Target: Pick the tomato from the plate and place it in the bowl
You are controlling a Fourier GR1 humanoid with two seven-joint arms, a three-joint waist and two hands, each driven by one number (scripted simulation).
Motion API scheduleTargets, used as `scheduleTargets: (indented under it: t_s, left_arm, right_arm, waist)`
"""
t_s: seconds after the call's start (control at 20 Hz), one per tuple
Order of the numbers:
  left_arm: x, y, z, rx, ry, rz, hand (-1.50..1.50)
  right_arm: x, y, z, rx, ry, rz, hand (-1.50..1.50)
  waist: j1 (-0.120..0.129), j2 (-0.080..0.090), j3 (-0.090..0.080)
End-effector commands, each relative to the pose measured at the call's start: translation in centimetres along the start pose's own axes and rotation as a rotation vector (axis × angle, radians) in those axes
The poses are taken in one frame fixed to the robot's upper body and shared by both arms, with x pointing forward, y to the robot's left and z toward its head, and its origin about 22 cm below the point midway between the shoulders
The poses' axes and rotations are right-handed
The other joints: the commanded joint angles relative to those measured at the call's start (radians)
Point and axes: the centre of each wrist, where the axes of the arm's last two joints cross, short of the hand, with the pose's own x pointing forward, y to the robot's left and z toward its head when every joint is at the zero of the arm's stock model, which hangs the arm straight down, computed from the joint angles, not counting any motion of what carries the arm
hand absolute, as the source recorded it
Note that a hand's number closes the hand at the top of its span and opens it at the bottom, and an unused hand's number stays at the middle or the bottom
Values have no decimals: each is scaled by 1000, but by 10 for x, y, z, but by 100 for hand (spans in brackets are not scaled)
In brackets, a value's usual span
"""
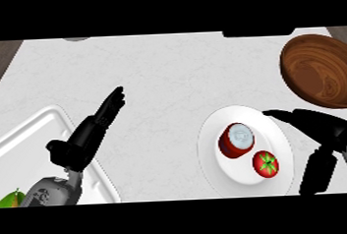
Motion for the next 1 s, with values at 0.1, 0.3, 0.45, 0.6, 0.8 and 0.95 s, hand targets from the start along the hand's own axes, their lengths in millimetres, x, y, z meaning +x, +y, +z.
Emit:
scheduleTargets:
  t_s: [0.1, 0.3, 0.45, 0.6, 0.8, 0.95]
  left_arm:
    - [0, -12, -1, -2, 3, -3, 0]
    - [-8, -8, 1, 7, -2, -4, 0]
    - [5, -26, 0, 17, 5, 17, 0]
    - [3, -6, 8, 3, 17, 21, 0]
    - [3, -11, 3, 16, 6, -8, 0]
    - [-3, -23, 4, -11, 20, 6, 0]
  right_arm:
    - [32, 9, 7, 46, 58, 37, -150]
    - [44, 21, 4, 6, 37, 21, -150]
    - [21, 29, 6, -24, 38, 64, -150]
    - [20, 54, -6, -61, 30, 64, -150]
    - [31, 69, 8, -141, 4, 72, -150]
    - [21, 47, 4, -189, 45, 98, -150]
  waist:
    - [-10, -1, 2]
    - [-10, -1, 2]
    - [-13, -2, 2]
    - [-11, -2, 3]
    - [-14, -2, 2]
    - [-11, -1, 2]
